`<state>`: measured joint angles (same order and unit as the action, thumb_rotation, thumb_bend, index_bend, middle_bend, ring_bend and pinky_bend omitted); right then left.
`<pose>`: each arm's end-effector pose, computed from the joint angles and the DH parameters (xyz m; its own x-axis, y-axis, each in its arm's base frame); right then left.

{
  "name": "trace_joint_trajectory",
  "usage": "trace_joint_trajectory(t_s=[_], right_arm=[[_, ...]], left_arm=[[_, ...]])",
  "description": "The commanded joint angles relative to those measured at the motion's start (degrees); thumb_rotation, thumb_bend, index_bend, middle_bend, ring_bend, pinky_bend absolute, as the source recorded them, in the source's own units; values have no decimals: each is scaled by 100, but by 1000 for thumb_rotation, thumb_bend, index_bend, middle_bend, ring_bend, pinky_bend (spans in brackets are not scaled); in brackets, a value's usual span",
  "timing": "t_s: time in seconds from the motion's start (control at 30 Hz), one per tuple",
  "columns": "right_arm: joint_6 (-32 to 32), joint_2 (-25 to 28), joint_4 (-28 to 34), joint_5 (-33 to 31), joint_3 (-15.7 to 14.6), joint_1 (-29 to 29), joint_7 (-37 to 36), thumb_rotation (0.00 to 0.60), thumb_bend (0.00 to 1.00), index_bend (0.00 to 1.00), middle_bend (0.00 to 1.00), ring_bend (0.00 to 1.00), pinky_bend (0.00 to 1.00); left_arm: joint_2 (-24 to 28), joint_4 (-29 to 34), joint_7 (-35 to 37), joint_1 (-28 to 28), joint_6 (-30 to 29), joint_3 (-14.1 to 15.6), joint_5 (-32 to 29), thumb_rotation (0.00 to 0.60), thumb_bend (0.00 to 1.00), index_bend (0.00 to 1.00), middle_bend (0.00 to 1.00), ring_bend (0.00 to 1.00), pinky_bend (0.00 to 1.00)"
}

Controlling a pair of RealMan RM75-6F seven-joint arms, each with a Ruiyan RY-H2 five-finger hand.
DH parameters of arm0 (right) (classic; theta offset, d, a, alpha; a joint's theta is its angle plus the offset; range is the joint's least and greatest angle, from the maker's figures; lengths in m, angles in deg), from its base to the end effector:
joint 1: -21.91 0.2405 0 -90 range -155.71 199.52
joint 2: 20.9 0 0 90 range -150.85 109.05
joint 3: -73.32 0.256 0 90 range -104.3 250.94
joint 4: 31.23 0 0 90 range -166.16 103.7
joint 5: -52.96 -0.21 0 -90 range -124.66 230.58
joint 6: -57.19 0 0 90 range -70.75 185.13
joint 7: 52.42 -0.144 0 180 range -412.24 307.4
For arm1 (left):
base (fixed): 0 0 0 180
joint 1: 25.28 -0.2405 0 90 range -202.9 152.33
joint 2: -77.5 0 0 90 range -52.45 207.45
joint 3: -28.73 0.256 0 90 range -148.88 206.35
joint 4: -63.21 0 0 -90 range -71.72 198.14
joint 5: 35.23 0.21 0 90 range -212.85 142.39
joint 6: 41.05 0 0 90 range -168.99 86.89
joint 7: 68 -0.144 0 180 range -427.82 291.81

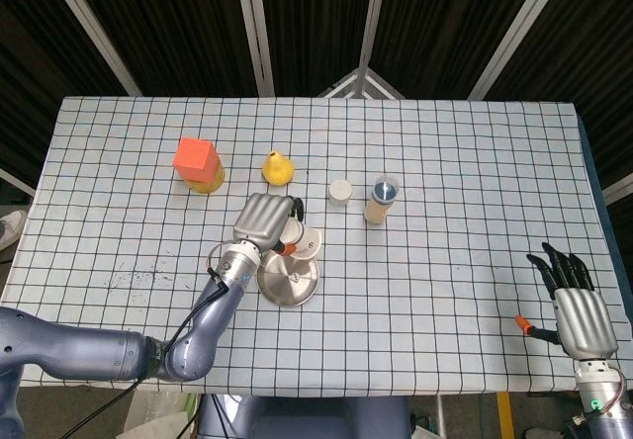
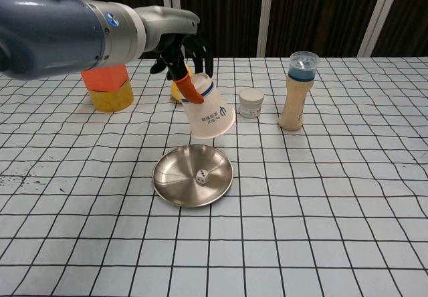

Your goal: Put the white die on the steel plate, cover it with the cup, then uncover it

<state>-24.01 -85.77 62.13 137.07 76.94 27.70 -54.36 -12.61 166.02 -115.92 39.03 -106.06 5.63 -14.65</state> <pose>-0.3100 -0.1882 0.1477 0.3307 -0.0532 0.9422 -0.9434 0.0066 0.3315 0.0046 0.3513 -0.0099 0.3885 0.3427 0.8554 0.9077 -0.3020 -0.2913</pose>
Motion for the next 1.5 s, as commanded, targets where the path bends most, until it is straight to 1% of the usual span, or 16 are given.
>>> trace_joint_trajectory(t_s=[0.03, 0.17, 0.27, 0.63, 0.97, 1.17, 1.4, 1.5], right_arm=[[-8, 8, 11, 14, -4, -3, -14, 600, 172, 162, 33, 85, 0], [-30, 25, 20, 10, 3, -14, -36, 600, 171, 163, 33, 85, 0], [-45, 41, 22, -4, 14, -22, -62, 600, 171, 162, 33, 85, 0], [-12, 38, -2, -19, 18, -7, -89, 600, 171, 162, 33, 85, 0], [-2, 29, -5, -30, 25, 1, -87, 600, 171, 163, 33, 85, 0], [-21, 43, 13, -20, 26, -6, -112, 600, 171, 162, 33, 85, 0], [-5, 42, -1, -40, 32, -1, -126, 600, 171, 162, 33, 85, 0], [2, 44, 3, -39, 28, 0, -137, 600, 171, 162, 33, 85, 0]], left_arm=[[0, 145, -81, 135, 74, -58, -244, 600, 327, 454, 413, 688, 777], [-83, 198, -40, 237, 188, -102, -504, 600, 327, 455, 416, 688, 776], [-124, 164, -138, 348, 196, -60, -655, 600, 327, 460, 424, 688, 776], [-283, 32, -835, 836, -263, 268, -1193, 600, 327, 472, 437, 688, 775], [-283, 92, -1146, 1027, -582, 345, -1492, 600, 327, 480, 448, 688, 773], [-361, 3, -1278, 1068, -565, 471, -1723, 600, 327, 481, 448, 688, 773], [-459, -159, -1310, 1095, -525, 566, -1696, 600, 329, 482, 444, 688, 773], [-503, -215, -1226, 1081, -466, 572, -1559, 600, 331, 483, 444, 688, 773]])
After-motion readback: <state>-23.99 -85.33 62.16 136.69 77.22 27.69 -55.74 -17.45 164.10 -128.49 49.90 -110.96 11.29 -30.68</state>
